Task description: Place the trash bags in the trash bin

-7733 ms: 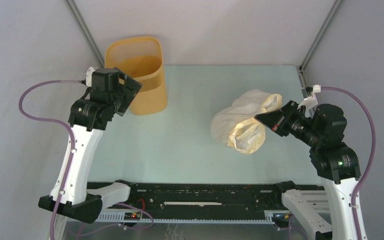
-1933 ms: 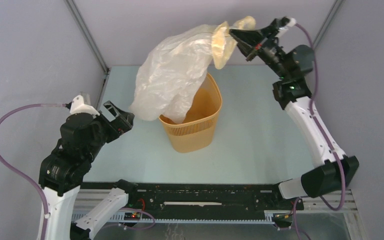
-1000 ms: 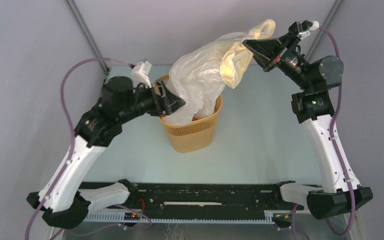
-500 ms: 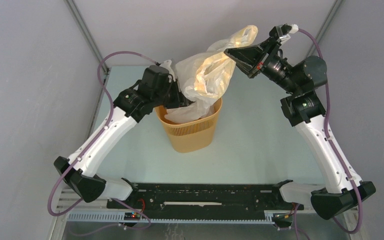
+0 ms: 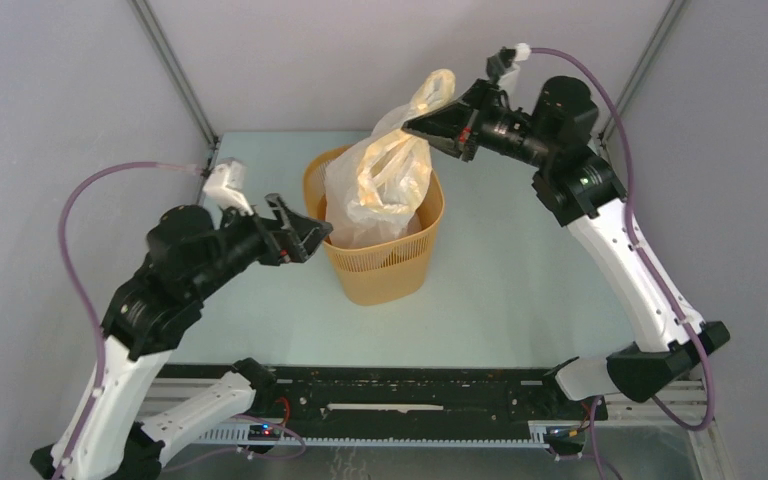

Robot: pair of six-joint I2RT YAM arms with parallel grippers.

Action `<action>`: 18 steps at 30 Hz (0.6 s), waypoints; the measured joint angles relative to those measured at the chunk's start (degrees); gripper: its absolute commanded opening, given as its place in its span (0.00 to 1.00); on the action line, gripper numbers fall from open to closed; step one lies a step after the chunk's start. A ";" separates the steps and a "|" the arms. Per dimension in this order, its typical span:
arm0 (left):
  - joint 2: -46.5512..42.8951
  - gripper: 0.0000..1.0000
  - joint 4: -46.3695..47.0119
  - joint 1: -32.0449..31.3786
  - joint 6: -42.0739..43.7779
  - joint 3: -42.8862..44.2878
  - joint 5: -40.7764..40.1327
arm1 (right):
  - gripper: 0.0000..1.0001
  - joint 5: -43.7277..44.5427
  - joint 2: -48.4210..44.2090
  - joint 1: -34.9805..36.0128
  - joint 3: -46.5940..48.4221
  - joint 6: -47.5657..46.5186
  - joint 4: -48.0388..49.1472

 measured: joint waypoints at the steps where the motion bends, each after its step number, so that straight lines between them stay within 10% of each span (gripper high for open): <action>1: -1.53 1.00 -0.22 0.42 -0.22 0.02 0.02 | 0.00 -0.15 1.97 0.96 2.43 -2.38 -4.11; 18: 15.54 0.94 2.99 7.74 -9.18 17.27 22.21 | 0.00 5.40 19.30 10.36 17.44 -25.05 -34.10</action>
